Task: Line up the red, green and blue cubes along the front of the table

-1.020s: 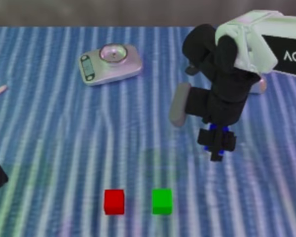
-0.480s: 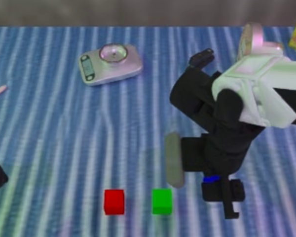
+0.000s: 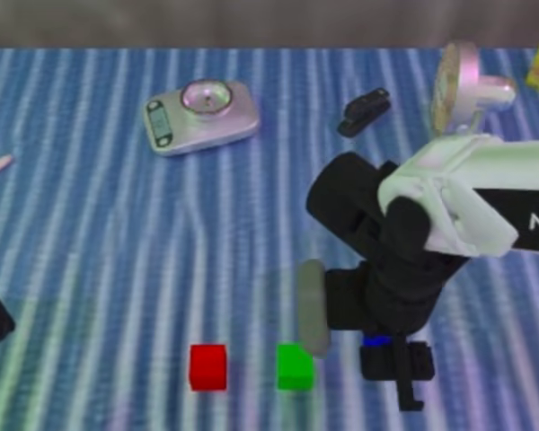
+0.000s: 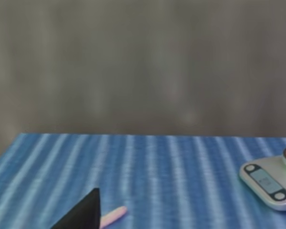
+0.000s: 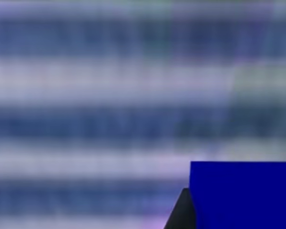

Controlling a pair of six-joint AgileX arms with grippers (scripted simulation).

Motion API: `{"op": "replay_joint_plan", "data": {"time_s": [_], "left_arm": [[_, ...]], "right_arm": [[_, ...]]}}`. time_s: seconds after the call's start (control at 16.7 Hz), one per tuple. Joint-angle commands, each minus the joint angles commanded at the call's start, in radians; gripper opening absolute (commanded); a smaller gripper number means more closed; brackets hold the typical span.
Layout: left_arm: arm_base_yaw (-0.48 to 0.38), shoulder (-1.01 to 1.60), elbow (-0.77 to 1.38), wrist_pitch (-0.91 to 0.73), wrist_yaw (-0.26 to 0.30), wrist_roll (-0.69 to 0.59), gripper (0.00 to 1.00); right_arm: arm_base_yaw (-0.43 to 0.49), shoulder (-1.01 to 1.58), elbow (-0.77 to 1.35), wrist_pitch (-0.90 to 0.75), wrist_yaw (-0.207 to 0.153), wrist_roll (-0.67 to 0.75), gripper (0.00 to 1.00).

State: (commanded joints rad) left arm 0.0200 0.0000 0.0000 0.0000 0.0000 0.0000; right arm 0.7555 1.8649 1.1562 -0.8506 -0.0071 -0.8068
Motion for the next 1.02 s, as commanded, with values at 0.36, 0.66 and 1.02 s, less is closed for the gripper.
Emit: {"op": "replay_joint_plan", "data": {"time_s": [0.36,0.66,1.02], "left_arm": [[0.000,0.000,0.000,0.000,0.000,0.000,1.00],[0.000,0.000,0.000,0.000,0.000,0.000,1.00],[0.000,0.000,0.000,0.000,0.000,0.000,1.00]], "right_arm": [[0.004,0.057,-0.075,0.130,0.001,-0.003,0.00],[0.004,0.057,-0.075,0.130,0.001,-0.003,0.23],[0.004,0.057,-0.075,0.130,0.001,-0.003,0.68]]}}
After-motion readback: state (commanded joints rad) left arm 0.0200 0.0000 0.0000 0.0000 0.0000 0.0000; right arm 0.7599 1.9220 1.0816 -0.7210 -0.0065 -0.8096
